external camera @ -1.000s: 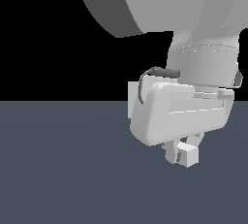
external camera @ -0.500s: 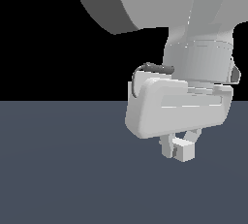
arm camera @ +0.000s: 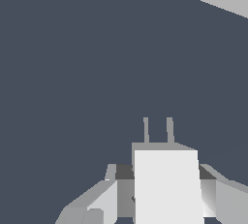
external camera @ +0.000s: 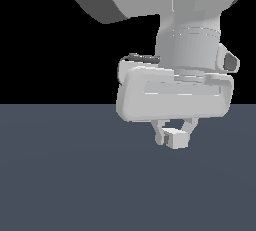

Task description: Plug the charger into the wall socket.

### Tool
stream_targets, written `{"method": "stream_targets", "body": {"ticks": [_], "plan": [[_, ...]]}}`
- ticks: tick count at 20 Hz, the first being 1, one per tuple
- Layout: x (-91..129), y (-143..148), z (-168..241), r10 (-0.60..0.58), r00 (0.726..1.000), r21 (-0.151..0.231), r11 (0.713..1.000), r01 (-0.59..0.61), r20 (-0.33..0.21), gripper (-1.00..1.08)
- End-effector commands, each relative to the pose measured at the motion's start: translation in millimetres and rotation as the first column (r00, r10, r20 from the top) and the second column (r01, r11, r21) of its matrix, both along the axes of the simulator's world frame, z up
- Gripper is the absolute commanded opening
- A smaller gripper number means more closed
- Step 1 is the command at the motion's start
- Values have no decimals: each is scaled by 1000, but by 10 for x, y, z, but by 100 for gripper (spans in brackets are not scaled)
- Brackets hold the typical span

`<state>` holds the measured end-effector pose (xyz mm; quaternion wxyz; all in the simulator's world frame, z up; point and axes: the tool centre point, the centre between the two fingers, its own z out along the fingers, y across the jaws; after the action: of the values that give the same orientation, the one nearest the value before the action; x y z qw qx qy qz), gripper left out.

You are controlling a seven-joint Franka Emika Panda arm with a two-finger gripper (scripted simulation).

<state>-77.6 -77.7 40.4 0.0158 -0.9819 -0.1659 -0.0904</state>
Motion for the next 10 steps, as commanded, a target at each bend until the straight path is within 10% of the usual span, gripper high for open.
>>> {"method": "stream_targets", "body": {"ticks": [1,10], "plan": [[45,45,75,-52,999,1,999,52,1,-100],[209,168,320,-228,974,1,974,228,1,-100]]}}
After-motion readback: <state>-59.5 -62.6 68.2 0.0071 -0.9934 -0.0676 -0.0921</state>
